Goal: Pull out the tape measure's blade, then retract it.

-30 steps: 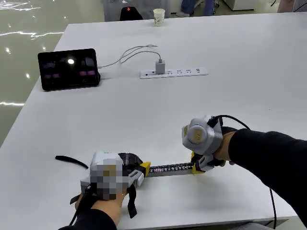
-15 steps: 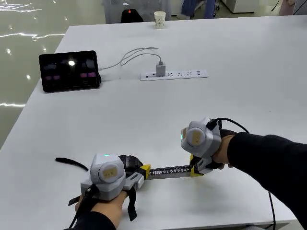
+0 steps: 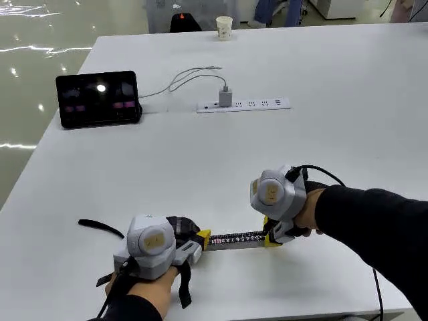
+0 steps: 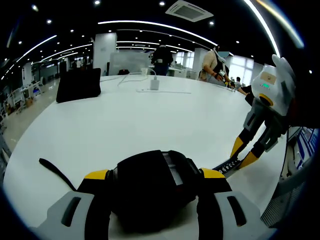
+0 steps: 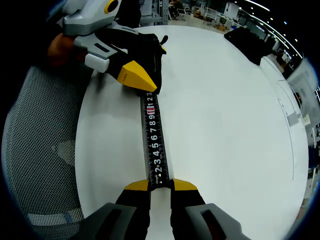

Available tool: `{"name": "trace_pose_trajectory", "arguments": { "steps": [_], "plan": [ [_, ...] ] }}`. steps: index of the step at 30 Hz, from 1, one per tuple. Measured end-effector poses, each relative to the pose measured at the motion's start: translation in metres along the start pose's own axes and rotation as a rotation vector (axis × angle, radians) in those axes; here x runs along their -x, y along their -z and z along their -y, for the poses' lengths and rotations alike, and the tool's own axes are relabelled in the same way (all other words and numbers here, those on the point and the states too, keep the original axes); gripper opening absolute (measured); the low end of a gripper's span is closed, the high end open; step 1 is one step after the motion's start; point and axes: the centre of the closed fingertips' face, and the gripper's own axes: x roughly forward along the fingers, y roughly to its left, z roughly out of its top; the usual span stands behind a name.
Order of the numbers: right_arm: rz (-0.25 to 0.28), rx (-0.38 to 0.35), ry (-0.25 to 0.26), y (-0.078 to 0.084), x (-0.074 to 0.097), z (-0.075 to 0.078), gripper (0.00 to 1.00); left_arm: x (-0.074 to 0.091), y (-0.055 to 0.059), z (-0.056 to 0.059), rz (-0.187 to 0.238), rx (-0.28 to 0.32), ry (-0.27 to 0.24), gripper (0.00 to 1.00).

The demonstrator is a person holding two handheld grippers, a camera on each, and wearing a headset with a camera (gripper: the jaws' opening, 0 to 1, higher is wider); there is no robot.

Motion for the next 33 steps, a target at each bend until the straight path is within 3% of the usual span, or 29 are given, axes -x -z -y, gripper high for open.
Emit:
{"name": "trace_pose_trajectory", "arguments": {
  "steps": [33],
  "plan": [
    [0.01,0.002,-0.004,-0.011,-0.004,-0.001,0.11,0.0,0.0,0.0,-0.004,0.001,0.001,0.65]
  ]
}}
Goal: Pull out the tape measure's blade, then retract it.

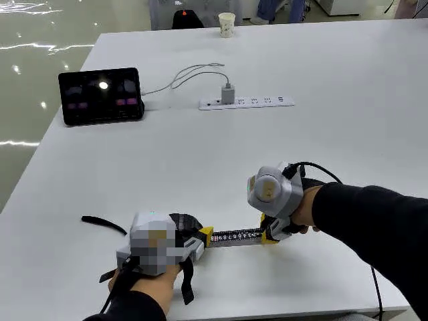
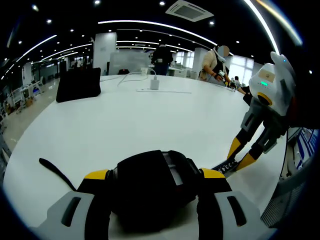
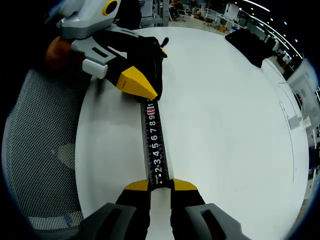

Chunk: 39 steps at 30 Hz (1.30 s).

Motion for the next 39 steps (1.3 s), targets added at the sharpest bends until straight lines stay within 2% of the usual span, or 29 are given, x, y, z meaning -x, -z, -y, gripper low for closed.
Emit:
{"name": "trace_pose_trajectory", "arguments": {
  "steps": [39],
  "plan": [
    [0.011,0.002,0.003,-0.013,-0.003,-0.001,0.11,0.0,0.0,-0.001,-0.001,0.001,0.001,0.66]
  ]
}}
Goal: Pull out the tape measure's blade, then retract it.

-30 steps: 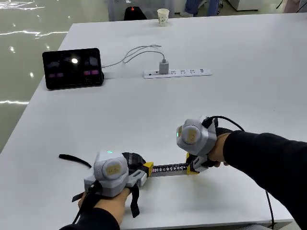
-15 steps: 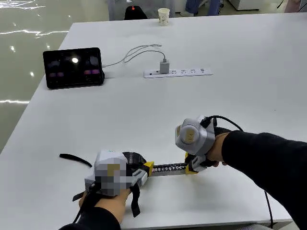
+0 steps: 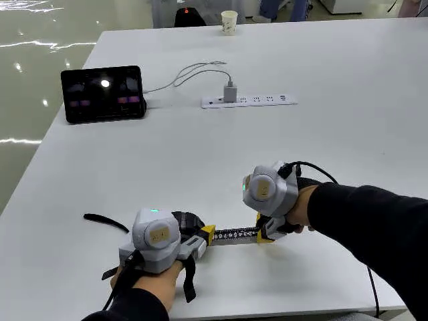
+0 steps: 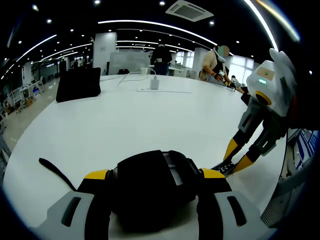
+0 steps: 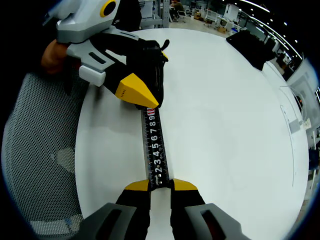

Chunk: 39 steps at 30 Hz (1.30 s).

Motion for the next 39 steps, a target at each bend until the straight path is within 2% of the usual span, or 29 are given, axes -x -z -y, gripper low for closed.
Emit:
{"name": "trace_pose_trajectory", "arguments": {
  "steps": [24,36,39],
  "plan": [
    [0.022,-0.005,0.001,-0.006,-0.002,-0.001,0.11,0.001,0.0,0.0,-0.001,0.01,0.004,0.65],
    [0.047,-0.008,-0.002,-0.011,-0.002,-0.002,0.11,0.001,0.0,0.0,-0.002,0.024,0.008,0.65],
    [0.074,-0.018,-0.001,-0.015,-0.003,-0.002,0.11,0.002,0.0,-0.001,-0.002,0.034,0.01,0.65]
  ]
}}
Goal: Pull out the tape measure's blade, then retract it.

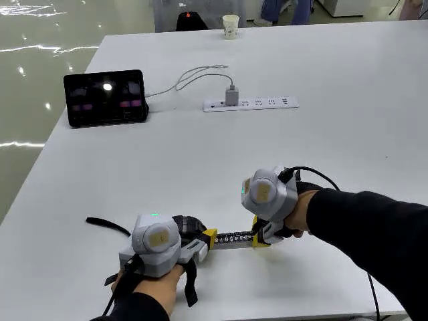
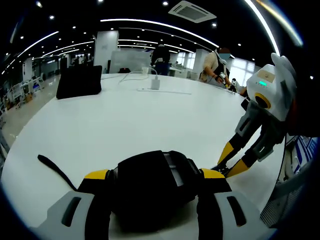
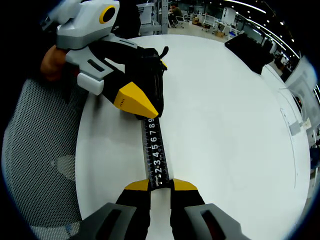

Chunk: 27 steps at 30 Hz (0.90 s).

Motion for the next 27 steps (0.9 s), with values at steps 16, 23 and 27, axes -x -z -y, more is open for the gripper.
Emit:
{"name": "trace_pose_trajectory", "arguments": {
  "steps": [16,23,27],
  "plan": [
    [0.05,-0.008,-0.003,-0.012,-0.005,-0.001,0.11,0.001,0.0,-0.001,0.003,0.014,0.009,0.65],
    [0.062,-0.014,-0.007,-0.015,-0.006,-0.002,0.11,0.001,0.0,-0.001,0.002,0.016,0.014,0.65],
    [0.067,-0.007,-0.008,-0.018,-0.007,-0.002,0.11,0.001,0.0,-0.001,0.002,0.018,0.016,0.65]
  ]
}}
